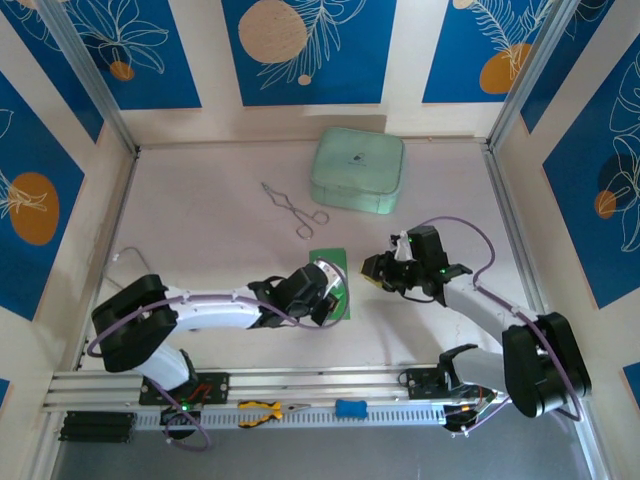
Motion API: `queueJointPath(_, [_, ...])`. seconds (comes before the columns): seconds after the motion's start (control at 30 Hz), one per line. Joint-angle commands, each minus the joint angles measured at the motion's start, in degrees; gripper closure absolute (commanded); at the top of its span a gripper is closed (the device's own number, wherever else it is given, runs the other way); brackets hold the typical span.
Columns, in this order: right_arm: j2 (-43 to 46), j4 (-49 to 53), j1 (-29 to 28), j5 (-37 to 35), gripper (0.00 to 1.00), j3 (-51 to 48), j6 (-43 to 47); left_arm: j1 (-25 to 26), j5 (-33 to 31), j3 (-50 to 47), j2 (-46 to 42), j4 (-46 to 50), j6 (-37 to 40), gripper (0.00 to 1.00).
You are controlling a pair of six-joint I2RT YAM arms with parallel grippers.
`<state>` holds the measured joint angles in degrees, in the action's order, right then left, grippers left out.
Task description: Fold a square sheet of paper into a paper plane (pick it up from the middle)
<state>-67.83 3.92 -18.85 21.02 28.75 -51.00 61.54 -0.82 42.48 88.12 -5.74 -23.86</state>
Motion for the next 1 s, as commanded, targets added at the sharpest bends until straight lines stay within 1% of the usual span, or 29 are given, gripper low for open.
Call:
queueJointPath(0.0, [0.0, 2.2, -2.3, 1.5, 0.71, -1.8, -2.2, -1.4, 9.3, -1.5, -1.3, -5.5, -5.2, 1.0])
queueJointPath(0.1, [-1.2, 1.9, -6.6, 0.6, 0.76, -1.9, -2.9, -2.7, 10.3, -2.5, -1.1, -7.4, -7.2, 1.0])
queueJointPath(0.17, [-2.7, 2.3, -8.8, 0.2, 0.82, -1.3, -3.0, -3.5, 10.6, -3.3, -1.1, -8.6, -8.4, 1.0])
queueJointPath(0.23, [-4.0, 1.9, -10.4, -0.7, 0.87, -1.3, -3.6, -3.9, 10.3, -3.8, -1.4, -8.6, -9.0, 1.0])
queueJointPath(0.3, [-5.2, 0.0, -11.7, -0.8, 0.89, -1.8, -4.8, -4.0, 9.6, -4.1, -1.5, -8.2, -8.9, 1.0])
queueJointPath(0.37, [-6.5, -1.3, -12.6, -0.7, 0.91, -1.8, -5.4, -4.1, 9.4, -4.0, -1.5, -7.5, -8.5, 1.0])
queueJointPath(0.6, [-7.8, -2.5, -13.0, -0.4, 0.91, -1.4, -5.5, -4.2, 9.5, -3.4, -1.0, -6.2, -7.8, 0.94])
queueJointPath(0.7, [-7.5, -4.6, -12.6, 1.3, 0.91, -1.9, -5.5, -4.2, 10.3, -2.9, -0.6, -5.6, -7.1, 0.9])
queueJointPath(0.8, [-7.7, -4.4, -12.1, 2.7, 0.91, -1.5, -4.7, -4.3, 10.8, -2.5, -0.2, -5.2, -6.8, 0.88])
queueJointPath(0.97, [-8.0, -4.5, -11.6, 3.2, 0.91, -1.4, -4.2, -4.5, 11.5, -2.0, 0.4, -4.8, -6.6, 0.88])
